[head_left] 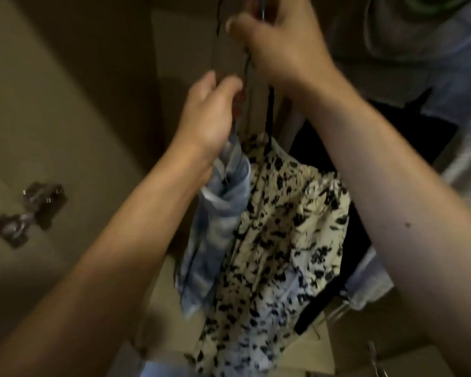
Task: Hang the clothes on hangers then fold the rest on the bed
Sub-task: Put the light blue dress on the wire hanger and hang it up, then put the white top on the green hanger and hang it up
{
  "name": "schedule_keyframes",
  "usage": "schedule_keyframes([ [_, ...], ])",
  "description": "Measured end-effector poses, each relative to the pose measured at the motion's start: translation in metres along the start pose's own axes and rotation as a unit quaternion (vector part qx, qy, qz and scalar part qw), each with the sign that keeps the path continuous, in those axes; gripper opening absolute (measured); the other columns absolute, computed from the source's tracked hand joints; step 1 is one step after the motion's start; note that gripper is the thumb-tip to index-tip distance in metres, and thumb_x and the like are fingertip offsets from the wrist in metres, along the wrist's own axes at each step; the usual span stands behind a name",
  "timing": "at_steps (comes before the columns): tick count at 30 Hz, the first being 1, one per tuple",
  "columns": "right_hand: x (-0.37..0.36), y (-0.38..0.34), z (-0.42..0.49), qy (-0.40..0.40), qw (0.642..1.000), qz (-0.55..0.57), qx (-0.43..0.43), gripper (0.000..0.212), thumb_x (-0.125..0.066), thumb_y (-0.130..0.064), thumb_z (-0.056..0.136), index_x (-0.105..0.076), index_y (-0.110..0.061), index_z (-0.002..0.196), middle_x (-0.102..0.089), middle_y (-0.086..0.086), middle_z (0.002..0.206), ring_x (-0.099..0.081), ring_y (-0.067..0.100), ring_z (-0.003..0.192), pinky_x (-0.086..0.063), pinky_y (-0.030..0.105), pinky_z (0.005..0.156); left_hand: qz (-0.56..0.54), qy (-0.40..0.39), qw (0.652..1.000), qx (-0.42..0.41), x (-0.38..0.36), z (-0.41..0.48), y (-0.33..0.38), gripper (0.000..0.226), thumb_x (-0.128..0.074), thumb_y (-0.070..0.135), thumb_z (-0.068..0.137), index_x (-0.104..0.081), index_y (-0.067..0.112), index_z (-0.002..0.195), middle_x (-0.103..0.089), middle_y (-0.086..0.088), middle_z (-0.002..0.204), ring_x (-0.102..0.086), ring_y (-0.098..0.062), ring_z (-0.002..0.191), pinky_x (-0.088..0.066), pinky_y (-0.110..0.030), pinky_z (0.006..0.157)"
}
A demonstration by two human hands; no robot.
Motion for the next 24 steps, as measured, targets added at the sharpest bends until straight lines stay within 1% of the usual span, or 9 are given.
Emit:
schedule_keyframes([
  [2, -0.006, 0.013, -0.013, -0.035, 0.999, -0.013, 0.002, 0.014, -0.057, -0.040, 0.095, -0.051, -0.031, 0.105, -0.055, -0.009, 0.104, -0.050, -0.005, 0.080, -0.036, 0.002, 0.067, 0.007, -0.008, 1.000, -0.010, -0.002, -0.006, -0.012, 0.018, -0.051, 0.019, 0.100, -0.064, 0.009, 0.107, -0.070, -0.004, 0.098, -0.067, -0.019, 0.099, -0.053, -0.040, 0.092],
  [4, -0.008, 0.029, -0.034, -0.024, 0.999, 0.045, 0.002, 0.015, -0.058, -0.039, 0.091, -0.054, -0.027, 0.099, -0.058, -0.005, 0.100, -0.054, 0.002, 0.084, -0.042, 0.013, 0.071, 0.029, 0.004, 1.000, -0.010, -0.002, -0.016, -0.021, 0.017, -0.050, 0.014, 0.101, -0.059, 0.015, 0.086, -0.064, 0.001, 0.081, -0.063, -0.018, 0.086, -0.050, -0.036, 0.079],
  [7, -0.015, 0.042, -0.066, -0.029, 0.995, 0.096, 0.006, 0.018, -0.057, -0.038, 0.087, -0.056, -0.021, 0.093, -0.059, 0.001, 0.093, -0.057, 0.009, 0.086, -0.046, 0.023, 0.073, 0.076, 0.032, 0.997, -0.001, 0.004, -0.038, -0.037, 0.014, -0.050, 0.017, 0.101, -0.054, 0.011, 0.089, -0.055, -0.007, 0.088, -0.055, -0.018, 0.084, -0.043, -0.033, 0.074],
  [10, -0.020, 0.043, -0.087, -0.025, 0.991, 0.129, 0.013, 0.019, -0.057, -0.035, 0.088, -0.056, -0.017, 0.091, -0.061, 0.008, 0.088, -0.061, 0.016, 0.082, -0.048, 0.029, 0.074, 0.097, 0.060, 0.993, 0.026, 0.018, -0.063, -0.055, 0.015, -0.052, 0.025, 0.102, -0.059, 0.014, 0.094, -0.057, -0.004, 0.090, -0.057, -0.015, 0.084, -0.045, -0.026, 0.071],
  [12, -0.029, 0.041, -0.110, -0.032, 0.984, 0.174, 0.015, 0.023, -0.060, -0.035, 0.086, -0.056, -0.015, 0.096, -0.067, 0.014, 0.093, -0.066, 0.020, 0.086, -0.053, 0.034, 0.074, 0.096, 0.102, 0.990, 0.034, 0.036, -0.088, -0.063, 0.013, -0.052, 0.023, 0.102, -0.060, 0.014, 0.097, -0.057, -0.004, 0.092, -0.055, -0.015, 0.082, -0.044, -0.021, 0.065],
  [15, -0.053, 0.040, -0.157, -0.073, 0.977, 0.202, -0.010, 0.042, -0.065, -0.037, 0.082, -0.056, -0.013, 0.115, -0.066, 0.004, 0.107, -0.066, 0.011, 0.097, -0.056, 0.040, 0.084, 0.088, 0.173, 0.979, 0.067, 0.066, -0.131, -0.073, 0.012, -0.052, 0.021, 0.102, -0.060, 0.018, 0.093, -0.057, -0.005, 0.092, -0.052, -0.016, 0.080, -0.043, -0.016, 0.058],
  [17, -0.071, 0.036, -0.190, -0.116, 0.967, 0.226, -0.039, 0.042, -0.068, -0.029, 0.086, -0.055, -0.012, 0.122, -0.063, -0.001, 0.104, -0.061, -0.006, 0.089, -0.056, 0.036, 0.087, 0.091, 0.211, 0.969, 0.086, 0.086, -0.167, -0.077, 0.014, -0.051, 0.019, 0.102, -0.058, 0.020, 0.090, -0.056, -0.005, 0.091, -0.051, -0.016, 0.081, -0.042, -0.016, 0.060],
  [19, -0.089, 0.026, -0.225, -0.156, 0.950, 0.263, -0.066, 0.039, -0.070, -0.016, 0.089, -0.055, -0.009, 0.124, -0.061, -0.003, 0.105, -0.059, -0.014, 0.079, -0.055, 0.024, 0.082, 0.089, 0.248, 0.962, 0.076, 0.108, -0.206, -0.075, 0.014, -0.052, 0.015, 0.101, -0.057, 0.020, 0.089, -0.056, -0.008, 0.092, -0.050, -0.019, 0.084, -0.040, -0.020, 0.065],
  [24, -0.135, -0.033, -0.320, -0.272, 0.898, 0.329, -0.108, 0.042, -0.073, -0.013, 0.089, -0.056, -0.021, 0.127, -0.061, -0.009, 0.115, -0.065, -0.003, 0.087, -0.050, 0.013, 0.074, 0.110, 0.327, 0.936, 0.069, 0.170, -0.319, -0.061, 0.006, -0.057, 0.021, 0.094, -0.062, 0.017, 0.095, -0.058, -0.006, 0.091, -0.053, -0.016, 0.083, -0.043, -0.014, 0.060],
])
Point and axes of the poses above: each hand's wrist, its own z-axis towards the middle knuckle, its own x-axis out of the back of the hand, y = z × x, the point moved 7 cm from there along z, towards the middle knuckle
